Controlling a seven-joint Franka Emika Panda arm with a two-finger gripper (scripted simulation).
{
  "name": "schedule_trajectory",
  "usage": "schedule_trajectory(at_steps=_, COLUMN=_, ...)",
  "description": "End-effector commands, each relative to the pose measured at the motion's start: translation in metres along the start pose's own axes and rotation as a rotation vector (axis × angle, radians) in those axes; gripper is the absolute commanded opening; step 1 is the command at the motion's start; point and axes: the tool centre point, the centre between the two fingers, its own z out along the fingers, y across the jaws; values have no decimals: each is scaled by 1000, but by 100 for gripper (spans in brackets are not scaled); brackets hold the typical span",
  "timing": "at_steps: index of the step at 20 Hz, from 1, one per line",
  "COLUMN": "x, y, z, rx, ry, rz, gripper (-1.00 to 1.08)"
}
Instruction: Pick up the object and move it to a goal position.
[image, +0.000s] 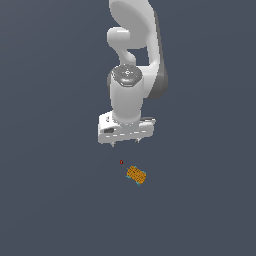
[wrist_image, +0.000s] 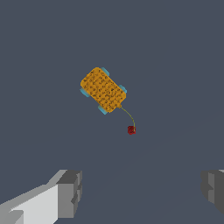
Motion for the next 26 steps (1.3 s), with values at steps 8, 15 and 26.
schedule_trajectory(at_steps=8, x=26, y=-4, z=32, rx=2, ry=-5, rz=-277, gripper=100)
schedule_trajectory(at_steps=15, x=43, y=-8, z=57, rx=11, ry=-5, rz=-479, gripper=100)
schedule_trajectory(at_steps=26, x=62, y=-12, z=90, rx=26, ry=3, rz=-724, gripper=100)
